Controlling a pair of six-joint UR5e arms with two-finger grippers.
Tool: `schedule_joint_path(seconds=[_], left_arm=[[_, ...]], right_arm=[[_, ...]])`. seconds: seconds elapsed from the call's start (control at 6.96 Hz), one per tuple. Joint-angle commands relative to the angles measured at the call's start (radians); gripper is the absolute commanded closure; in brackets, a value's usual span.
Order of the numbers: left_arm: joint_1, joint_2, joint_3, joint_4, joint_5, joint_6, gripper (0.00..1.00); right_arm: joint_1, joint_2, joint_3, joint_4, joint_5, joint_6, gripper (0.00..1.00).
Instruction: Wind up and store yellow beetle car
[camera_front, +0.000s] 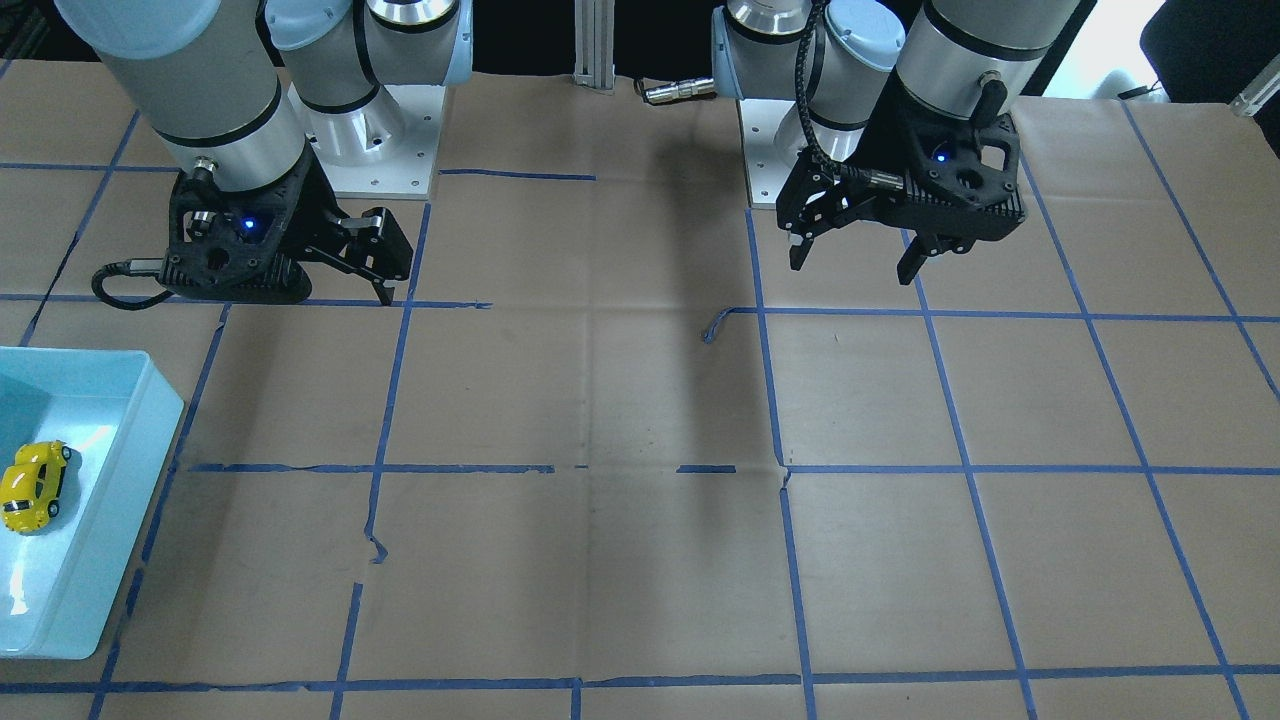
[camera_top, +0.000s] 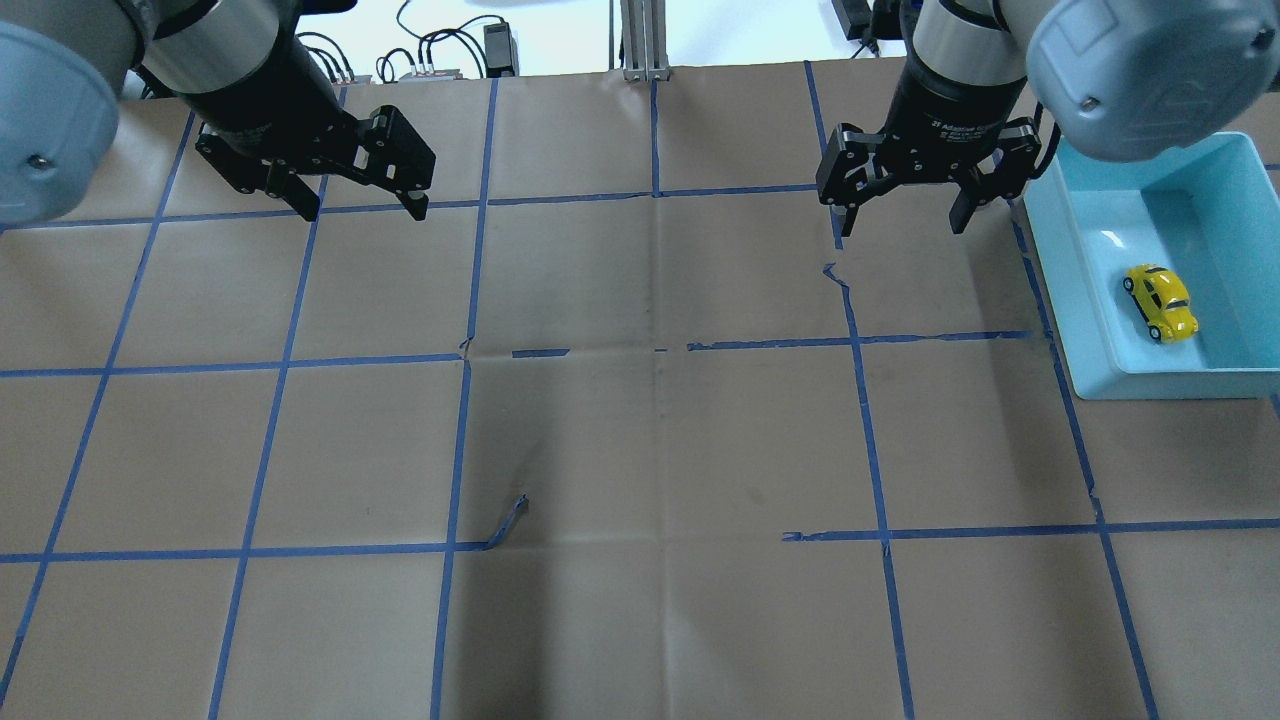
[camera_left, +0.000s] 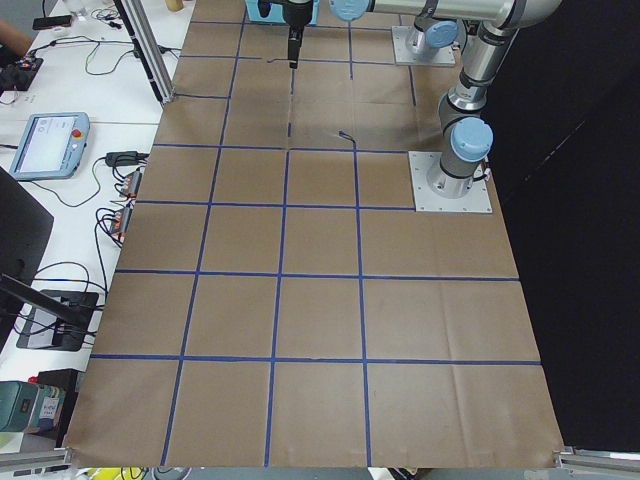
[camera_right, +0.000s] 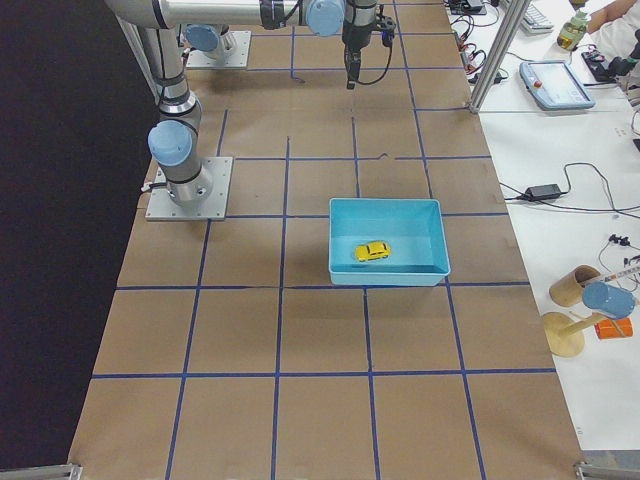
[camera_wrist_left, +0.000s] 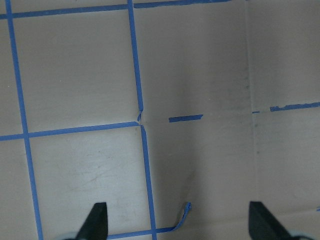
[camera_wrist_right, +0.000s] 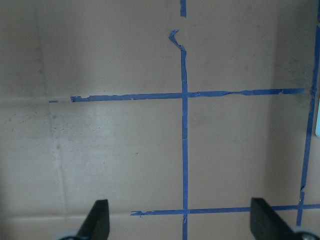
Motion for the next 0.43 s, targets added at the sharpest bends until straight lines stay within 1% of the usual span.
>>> schedule_joint_path(seconds=[0.0,0.29], left_arm=[[-0.001,0.008,-0.005,0.000,-0.001,0.002,0.01],[-0.001,0.006,-0.005,-0.002,-0.001,0.002,0.01]], right_arm=[[-0.002,-0.052,0.010,0.047,-0.010,0.000,0.00],[-0.012,-0.054,0.010,0.047,-0.011,-0.014,0.00]])
